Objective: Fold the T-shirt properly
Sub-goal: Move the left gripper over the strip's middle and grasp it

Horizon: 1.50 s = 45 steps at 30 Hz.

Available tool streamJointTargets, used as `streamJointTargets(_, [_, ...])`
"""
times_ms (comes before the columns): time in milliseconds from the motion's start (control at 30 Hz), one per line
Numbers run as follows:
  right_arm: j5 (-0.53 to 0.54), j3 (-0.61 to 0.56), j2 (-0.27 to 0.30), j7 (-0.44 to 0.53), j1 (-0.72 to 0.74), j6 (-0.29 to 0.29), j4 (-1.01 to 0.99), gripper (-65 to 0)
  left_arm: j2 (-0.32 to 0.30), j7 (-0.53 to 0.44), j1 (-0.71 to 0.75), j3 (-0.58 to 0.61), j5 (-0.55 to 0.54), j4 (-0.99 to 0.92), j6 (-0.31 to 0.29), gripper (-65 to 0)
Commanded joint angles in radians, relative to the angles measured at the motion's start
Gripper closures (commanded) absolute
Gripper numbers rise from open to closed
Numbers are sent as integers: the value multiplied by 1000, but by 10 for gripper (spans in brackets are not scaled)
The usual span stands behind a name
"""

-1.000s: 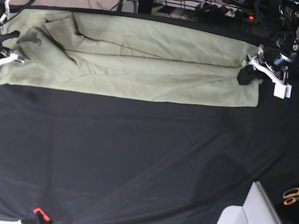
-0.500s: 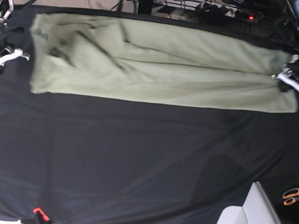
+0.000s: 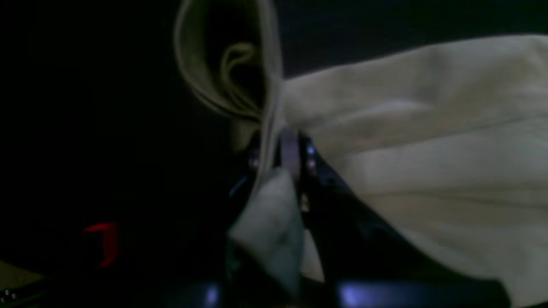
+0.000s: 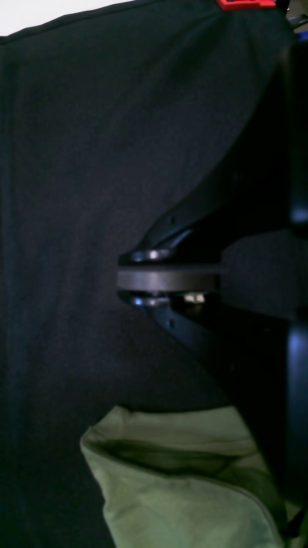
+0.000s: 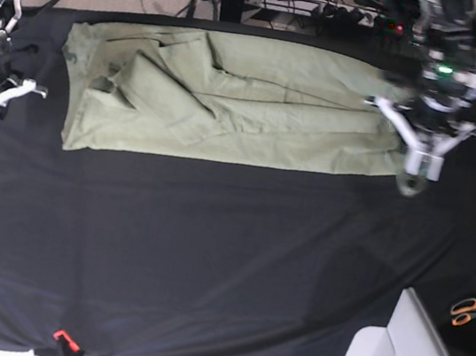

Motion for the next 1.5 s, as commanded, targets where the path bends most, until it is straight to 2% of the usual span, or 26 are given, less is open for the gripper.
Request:
streamJointTargets(0, [8,2,11,22,10,-1,19,-27,1,-17,5,33,9,18,22,0])
streamJointTargets(200, [8,2,13,22,10,-1,19,-27,52,-10,6,198,19,20,53,0])
streamJointTargets(300, [8,2,13,22,10,-1,17,-27,61,-10,6,272,18,11,133,0])
streamJointTargets(367, [8,2,13,22,10,-1,17,-27,55,-10,8,341,16,11,160,0])
streamJointTargets(633, [8,2,13,22,10,-1,17,-27,58,-8,6,482,18,-55,188,0])
streamJointTargets(767, [8,2,16,22,10,-1,17,-27,55,-8,5,514,13,-107,239,0])
streamJointTargets(1467, [8,2,16,22,10,-1,14,-27,58,-10,-6,534,10,-120,234,0])
